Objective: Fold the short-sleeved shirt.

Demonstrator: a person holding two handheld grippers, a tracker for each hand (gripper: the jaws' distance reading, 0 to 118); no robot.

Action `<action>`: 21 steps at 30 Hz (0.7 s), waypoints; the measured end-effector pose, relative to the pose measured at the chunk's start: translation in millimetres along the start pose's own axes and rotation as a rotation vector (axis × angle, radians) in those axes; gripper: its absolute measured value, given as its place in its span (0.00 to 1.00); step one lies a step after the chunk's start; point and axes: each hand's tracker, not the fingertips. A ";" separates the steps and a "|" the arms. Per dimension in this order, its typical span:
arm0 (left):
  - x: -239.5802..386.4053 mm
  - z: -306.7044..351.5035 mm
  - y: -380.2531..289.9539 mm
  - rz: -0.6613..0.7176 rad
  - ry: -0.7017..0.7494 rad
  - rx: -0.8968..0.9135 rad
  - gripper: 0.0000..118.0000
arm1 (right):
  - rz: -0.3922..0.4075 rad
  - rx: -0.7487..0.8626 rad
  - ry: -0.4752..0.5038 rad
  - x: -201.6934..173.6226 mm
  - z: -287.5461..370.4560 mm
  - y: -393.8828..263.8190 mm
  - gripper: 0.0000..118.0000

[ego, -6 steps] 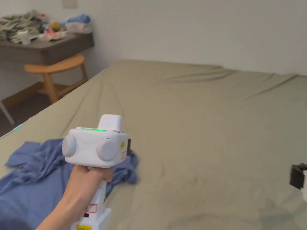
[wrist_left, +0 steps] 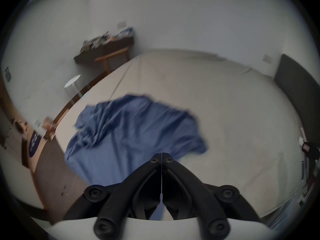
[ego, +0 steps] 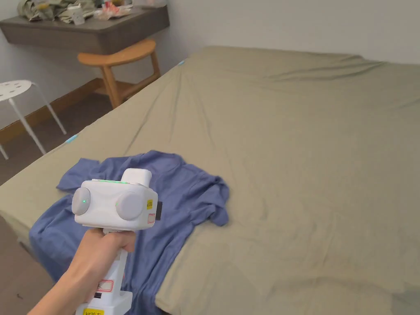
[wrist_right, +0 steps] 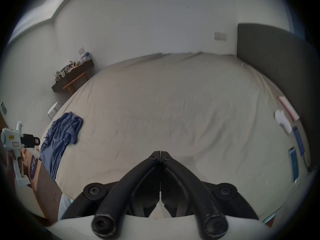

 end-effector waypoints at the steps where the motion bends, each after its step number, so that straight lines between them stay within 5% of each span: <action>1: -0.8 -3.7 -0.4 0.004 -0.020 0.002 0.00 | -0.014 -0.024 0.007 1.0 -10.0 -0.7 0.00; 3: -9.9 -34.0 -3.6 0.019 -0.066 -0.035 0.00 | -0.011 -0.041 0.021 -4.6 -19.7 -2.5 0.00; 4: -9.0 -45.5 -1.0 0.033 -0.088 -0.037 0.20 | -0.004 -0.046 0.012 -10.8 -19.4 -0.7 0.00; 6: -1.0 -62.2 7.8 0.032 -0.078 -0.054 0.97 | -0.012 -0.052 0.015 -18.0 -16.8 1.2 0.00; 8: 3.2 -97.5 13.1 -0.036 -0.080 -0.228 0.94 | -0.027 -0.054 0.019 -18.7 -15.0 -1.9 0.00; 10: 36.2 -132.3 -22.6 -0.063 -0.062 -0.150 0.94 | -0.015 -0.065 0.013 -18.7 -13.8 -5.7 0.00; 16: 19.7 -153.6 4.4 -0.097 -0.033 -0.184 0.88 | -0.003 -0.087 -0.008 -21.6 -9.1 -7.0 0.00; 18: 10.1 -148.0 8.6 -0.060 -0.035 -0.147 0.50 | -0.011 -0.088 -0.005 -20.9 -6.5 -6.4 0.00; 19: 5.7 -139.6 15.6 -0.015 0.003 -0.104 0.08 | -0.012 -0.087 -0.003 -19.7 -5.5 -6.0 0.00; 21: -1.7 -137.2 22.9 -0.005 0.069 -0.096 0.00 | -0.008 -0.081 -0.001 -19.4 -4.1 -8.5 0.00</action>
